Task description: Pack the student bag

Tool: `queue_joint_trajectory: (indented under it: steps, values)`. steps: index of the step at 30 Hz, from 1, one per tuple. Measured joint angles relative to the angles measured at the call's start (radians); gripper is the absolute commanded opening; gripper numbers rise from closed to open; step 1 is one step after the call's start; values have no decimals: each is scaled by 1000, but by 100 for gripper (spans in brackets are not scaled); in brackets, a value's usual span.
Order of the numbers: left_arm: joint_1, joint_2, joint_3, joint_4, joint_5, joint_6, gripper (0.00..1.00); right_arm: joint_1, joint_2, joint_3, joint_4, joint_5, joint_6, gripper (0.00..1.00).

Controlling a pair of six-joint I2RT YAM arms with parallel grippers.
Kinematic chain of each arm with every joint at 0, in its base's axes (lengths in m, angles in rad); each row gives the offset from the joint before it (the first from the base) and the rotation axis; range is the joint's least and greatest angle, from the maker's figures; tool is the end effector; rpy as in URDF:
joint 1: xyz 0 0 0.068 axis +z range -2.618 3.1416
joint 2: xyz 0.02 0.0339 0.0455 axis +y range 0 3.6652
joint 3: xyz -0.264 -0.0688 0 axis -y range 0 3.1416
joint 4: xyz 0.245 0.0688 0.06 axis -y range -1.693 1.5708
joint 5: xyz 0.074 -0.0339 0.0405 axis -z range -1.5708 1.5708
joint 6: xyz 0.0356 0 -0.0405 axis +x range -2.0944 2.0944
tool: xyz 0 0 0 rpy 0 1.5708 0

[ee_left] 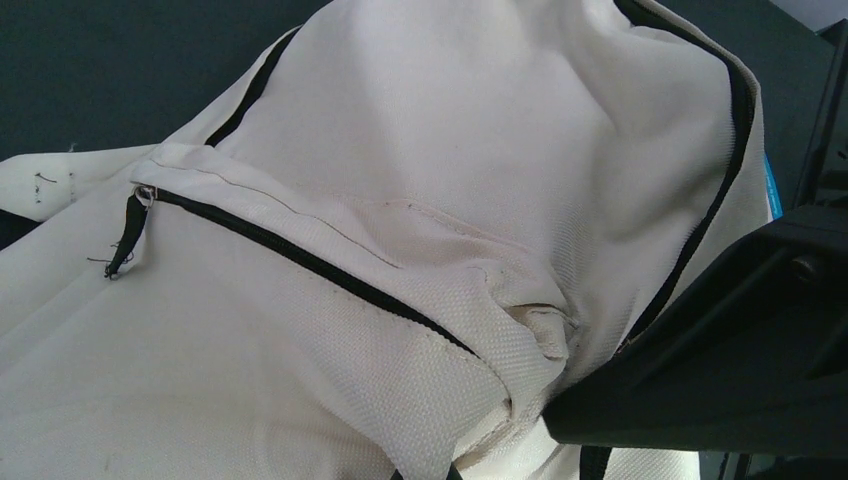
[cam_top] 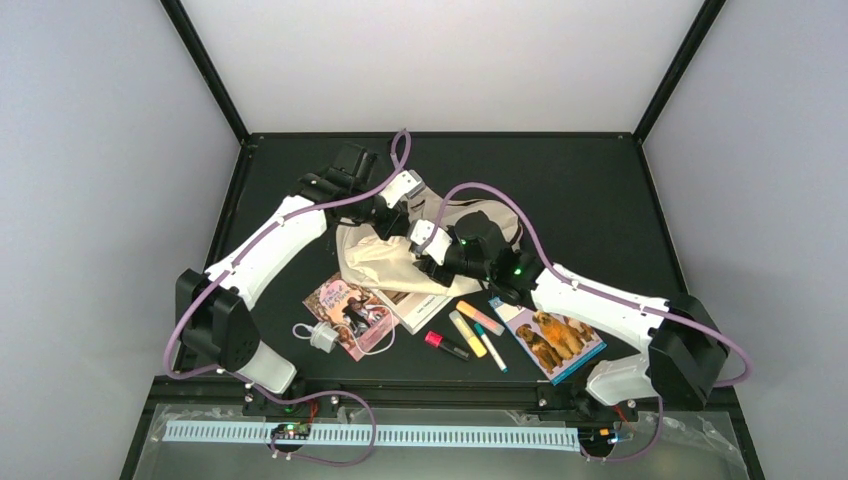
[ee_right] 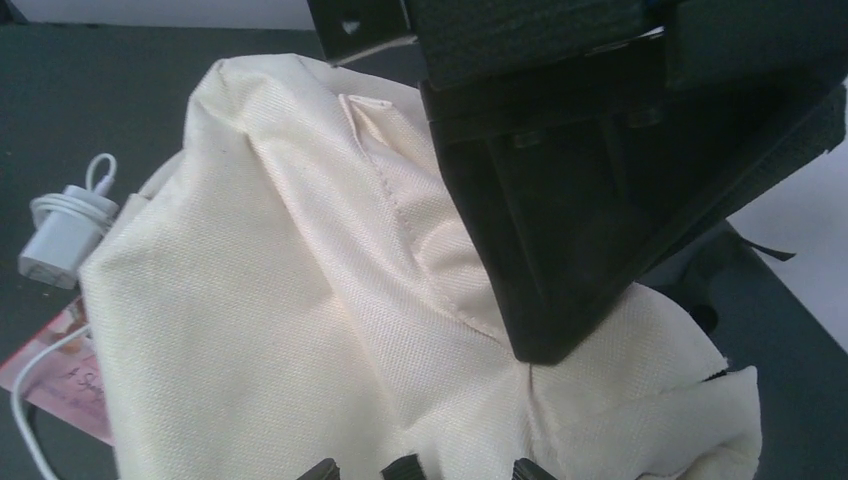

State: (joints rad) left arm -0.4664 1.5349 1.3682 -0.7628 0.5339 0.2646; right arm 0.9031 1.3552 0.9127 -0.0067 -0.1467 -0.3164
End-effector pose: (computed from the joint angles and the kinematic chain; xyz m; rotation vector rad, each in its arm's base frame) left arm 0.2819 -0.1622 0.3120 1.0870 2.2157 -0.7510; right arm 0.1872 0.2459 0.2733 -1.2525 1.6276 0.5169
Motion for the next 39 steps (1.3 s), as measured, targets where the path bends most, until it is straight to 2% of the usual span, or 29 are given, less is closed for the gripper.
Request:
queue_joint_trajectory:
  steps: [11, 14, 17, 18, 24, 28, 34, 39]
  values:
    - [0, -4, 0, 7, 5, 0, 2, 6, 49, 18, 2, 82, -78, 42]
    - [0, -4, 0, 8, 6, 0, 1, 7, 53, 18, 4, 100, -98, 29]
    - [0, -4, 2, 9, 13, 0, 1, 7, 53, 18, 14, 134, -113, 6]
    - [0, -5, 3, 8, 16, 0, 1, 7, 53, 18, 19, 150, -112, 1]
    - [0, -13, 3, 8, 19, 11, 2, 6, 30, -4, 46, 223, -81, 1]
    - [0, -24, 3, 6, 7, 31, 2, -30, -43, -49, 41, 248, 0, 1]
    - [3, -46, 2, -7, -18, 60, 2, -163, -193, -115, 21, 260, 165, 1]
    - [8, -58, -4, -32, -33, 78, 1, -335, -262, -185, 7, 222, 291, 1]
